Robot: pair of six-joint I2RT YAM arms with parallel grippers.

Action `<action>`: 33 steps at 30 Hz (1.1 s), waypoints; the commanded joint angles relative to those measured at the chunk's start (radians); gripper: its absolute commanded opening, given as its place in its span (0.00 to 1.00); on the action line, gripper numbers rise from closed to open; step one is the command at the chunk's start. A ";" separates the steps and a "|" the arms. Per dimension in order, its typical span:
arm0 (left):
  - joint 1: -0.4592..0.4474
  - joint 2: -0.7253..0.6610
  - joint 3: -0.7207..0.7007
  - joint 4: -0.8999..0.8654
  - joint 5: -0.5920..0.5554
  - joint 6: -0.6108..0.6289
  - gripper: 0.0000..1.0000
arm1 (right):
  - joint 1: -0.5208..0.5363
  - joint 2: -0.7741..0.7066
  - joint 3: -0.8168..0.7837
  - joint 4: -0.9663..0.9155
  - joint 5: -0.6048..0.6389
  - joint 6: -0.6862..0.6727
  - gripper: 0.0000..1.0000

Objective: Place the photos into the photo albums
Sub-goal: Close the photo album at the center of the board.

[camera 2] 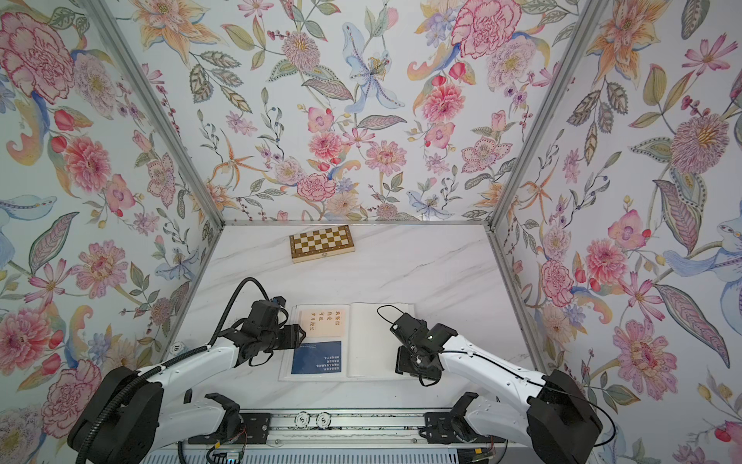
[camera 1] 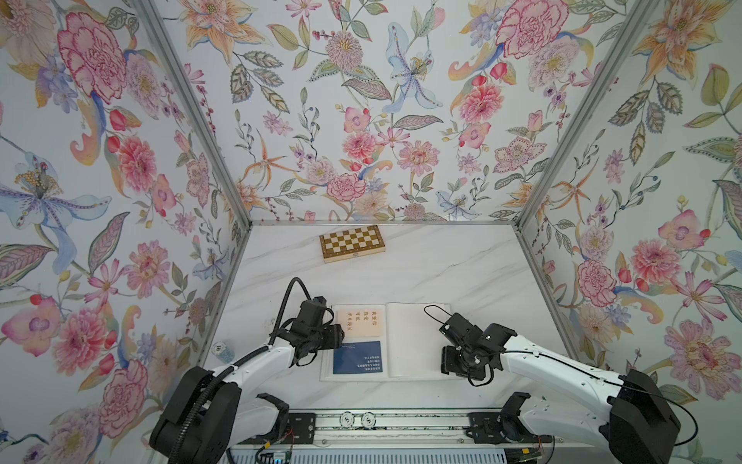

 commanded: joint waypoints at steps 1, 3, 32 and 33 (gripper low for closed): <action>-0.023 0.042 -0.027 -0.088 0.089 -0.027 0.68 | 0.001 -0.030 0.067 0.074 -0.019 -0.024 0.66; -0.022 0.042 -0.024 -0.088 0.091 -0.026 0.68 | 0.002 -0.034 0.082 0.061 -0.011 -0.032 0.66; -0.062 0.145 0.038 0.003 0.131 -0.028 0.67 | 0.074 -0.011 0.396 -0.042 0.028 -0.122 0.65; -0.066 0.153 0.042 0.009 0.131 -0.028 0.67 | 0.077 -0.004 0.406 -0.042 0.028 -0.125 0.65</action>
